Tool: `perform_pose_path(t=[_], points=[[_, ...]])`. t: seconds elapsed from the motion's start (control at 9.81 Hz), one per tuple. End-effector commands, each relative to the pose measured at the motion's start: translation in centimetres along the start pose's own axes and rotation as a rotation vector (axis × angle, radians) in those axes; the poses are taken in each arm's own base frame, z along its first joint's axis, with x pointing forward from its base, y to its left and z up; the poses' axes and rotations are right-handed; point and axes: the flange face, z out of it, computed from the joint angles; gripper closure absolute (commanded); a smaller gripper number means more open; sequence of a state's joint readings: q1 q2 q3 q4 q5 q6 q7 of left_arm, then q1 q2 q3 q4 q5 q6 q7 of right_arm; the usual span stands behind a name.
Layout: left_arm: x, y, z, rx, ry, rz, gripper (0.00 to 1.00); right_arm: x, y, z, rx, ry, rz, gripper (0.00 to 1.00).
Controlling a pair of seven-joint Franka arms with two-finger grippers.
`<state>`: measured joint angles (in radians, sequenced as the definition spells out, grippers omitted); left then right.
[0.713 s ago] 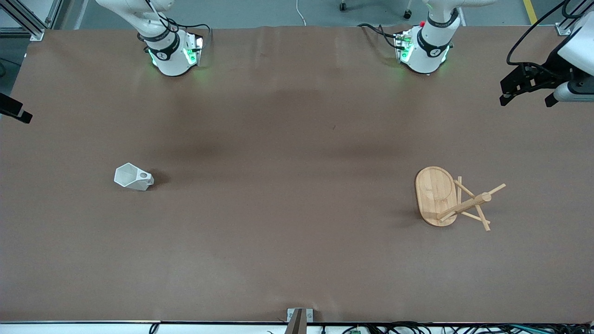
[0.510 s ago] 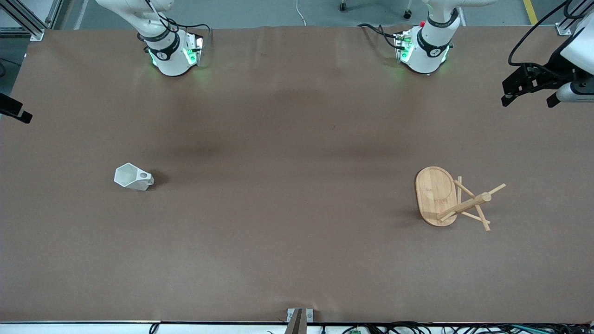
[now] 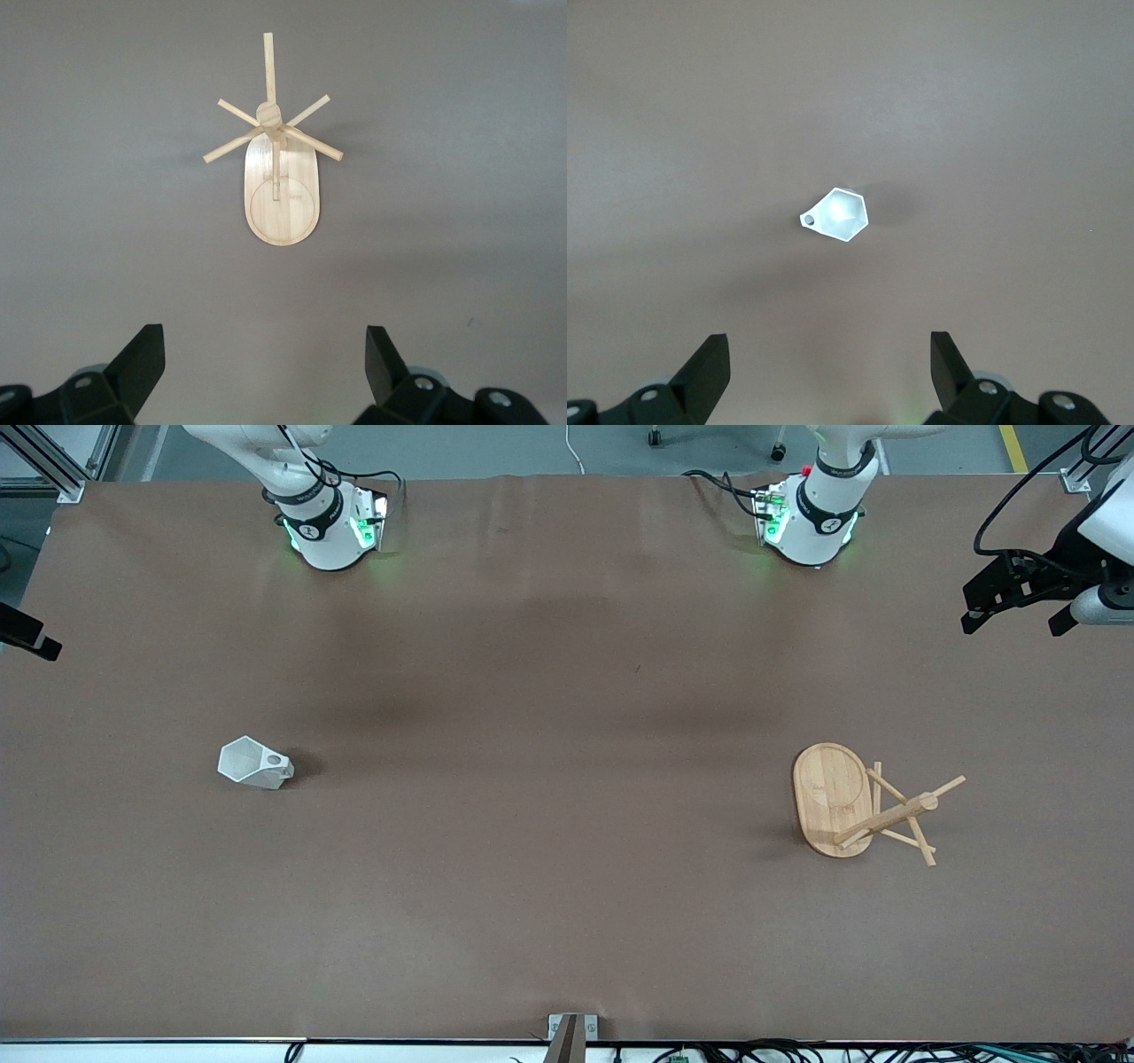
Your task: Hang cup on rack
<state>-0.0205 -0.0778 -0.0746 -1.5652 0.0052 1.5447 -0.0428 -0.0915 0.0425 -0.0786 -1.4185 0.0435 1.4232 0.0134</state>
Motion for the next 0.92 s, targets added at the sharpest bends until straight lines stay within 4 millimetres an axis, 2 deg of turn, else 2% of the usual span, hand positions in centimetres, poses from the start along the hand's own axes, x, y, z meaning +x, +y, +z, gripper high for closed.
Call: perform_pose_path(t=[0.0, 0.82], points=[[1.02, 0.13, 2.06, -0.015, -0.041, -0.007, 0.00, -0.43, 0.44, -0.07, -0.010, -0.002, -0.004, 0.00], [0.75, 0.22, 1.61, -0.015, -0.036, -0.001, 0.00, -0.43, 0.44, -0.07, -0.010, -0.002, -0.004, 0.00]])
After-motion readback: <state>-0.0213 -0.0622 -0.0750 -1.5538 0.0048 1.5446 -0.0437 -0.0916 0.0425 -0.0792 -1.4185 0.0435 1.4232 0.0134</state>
